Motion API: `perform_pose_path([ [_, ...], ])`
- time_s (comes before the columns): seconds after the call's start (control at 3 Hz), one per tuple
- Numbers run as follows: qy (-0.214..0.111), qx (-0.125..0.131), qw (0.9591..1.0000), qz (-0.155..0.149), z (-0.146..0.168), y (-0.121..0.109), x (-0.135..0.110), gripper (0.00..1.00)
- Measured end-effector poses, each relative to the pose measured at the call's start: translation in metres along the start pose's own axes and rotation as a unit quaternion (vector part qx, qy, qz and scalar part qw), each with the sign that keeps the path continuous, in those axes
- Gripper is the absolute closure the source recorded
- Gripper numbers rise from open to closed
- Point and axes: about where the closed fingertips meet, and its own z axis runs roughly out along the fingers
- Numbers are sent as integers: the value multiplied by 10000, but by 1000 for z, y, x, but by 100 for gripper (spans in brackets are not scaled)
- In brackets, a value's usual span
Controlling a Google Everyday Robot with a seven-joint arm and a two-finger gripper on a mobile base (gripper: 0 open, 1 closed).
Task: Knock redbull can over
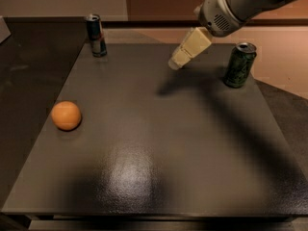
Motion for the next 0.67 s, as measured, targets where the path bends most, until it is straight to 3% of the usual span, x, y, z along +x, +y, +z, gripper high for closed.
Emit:
perform_pose_path([
  [0.67,-431,-341,9982,229,56,-17,-56,0],
])
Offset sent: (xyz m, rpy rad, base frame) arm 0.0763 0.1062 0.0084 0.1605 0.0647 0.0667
